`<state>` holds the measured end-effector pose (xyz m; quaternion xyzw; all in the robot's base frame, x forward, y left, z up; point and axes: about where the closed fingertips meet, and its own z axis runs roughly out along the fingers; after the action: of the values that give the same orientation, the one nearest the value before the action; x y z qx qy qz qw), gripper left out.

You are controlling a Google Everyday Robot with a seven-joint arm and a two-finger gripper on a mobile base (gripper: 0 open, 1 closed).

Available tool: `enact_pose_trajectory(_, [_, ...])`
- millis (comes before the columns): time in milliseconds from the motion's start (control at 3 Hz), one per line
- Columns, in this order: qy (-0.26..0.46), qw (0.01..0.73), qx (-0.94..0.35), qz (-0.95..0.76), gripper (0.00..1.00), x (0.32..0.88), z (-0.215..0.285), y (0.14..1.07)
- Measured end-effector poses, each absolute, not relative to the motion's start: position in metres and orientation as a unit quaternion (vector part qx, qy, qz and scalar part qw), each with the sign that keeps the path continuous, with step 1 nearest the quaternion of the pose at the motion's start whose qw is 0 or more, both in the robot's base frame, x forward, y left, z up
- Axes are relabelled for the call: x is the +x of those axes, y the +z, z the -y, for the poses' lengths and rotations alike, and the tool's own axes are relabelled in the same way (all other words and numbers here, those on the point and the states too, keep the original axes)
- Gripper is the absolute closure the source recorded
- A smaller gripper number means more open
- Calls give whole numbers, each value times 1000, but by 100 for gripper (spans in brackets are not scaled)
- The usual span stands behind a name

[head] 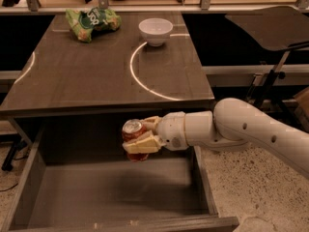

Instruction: Pick coke can from top drawer and place on counter

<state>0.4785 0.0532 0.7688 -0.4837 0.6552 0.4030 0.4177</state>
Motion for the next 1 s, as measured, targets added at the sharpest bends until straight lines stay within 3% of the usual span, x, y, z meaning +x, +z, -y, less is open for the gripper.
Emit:
enact_pose_trajectory(333, [406,427,-494,-640,100,473,-67,781])
enact_pose_trajectory(1000, [345,476,-582,-562,100,489,-123,902])
